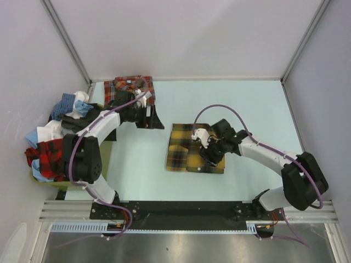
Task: Fold and stack the long sleeve shirts
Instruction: Fold the shirt
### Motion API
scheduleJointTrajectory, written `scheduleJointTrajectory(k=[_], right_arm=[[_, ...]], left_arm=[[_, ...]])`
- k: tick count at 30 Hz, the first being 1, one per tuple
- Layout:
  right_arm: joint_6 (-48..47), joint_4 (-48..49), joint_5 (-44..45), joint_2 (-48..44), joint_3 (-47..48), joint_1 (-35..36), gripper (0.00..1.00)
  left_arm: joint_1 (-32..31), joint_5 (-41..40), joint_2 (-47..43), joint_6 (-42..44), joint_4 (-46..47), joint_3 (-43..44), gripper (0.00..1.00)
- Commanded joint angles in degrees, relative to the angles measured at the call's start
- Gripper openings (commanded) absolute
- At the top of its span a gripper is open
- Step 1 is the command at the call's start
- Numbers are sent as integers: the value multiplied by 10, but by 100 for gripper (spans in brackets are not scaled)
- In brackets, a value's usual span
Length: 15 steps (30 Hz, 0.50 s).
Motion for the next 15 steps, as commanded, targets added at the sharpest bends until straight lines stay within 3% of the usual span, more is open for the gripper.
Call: scheduleJointTrajectory(k=[1, 6, 8, 12, 15], right_arm=[[-52, -102, -38, 24, -13, -70, 54], [-92, -135, -22, 93, 12, -142, 50], [-100, -176, -55, 106, 48, -192, 57], [-97, -226, -238, 141, 227, -282, 69], [-99, -253, -300, 242, 371, -307, 78]], left_arm=[[-21, 37, 36, 111, -34, 75, 86], [-70, 101, 159, 269, -153, 229, 82], [-78, 114, 202, 306, -195, 303, 77], [-66, 165, 214, 268, -164, 301, 74], [-66, 156, 192, 270, -141, 270, 77]])
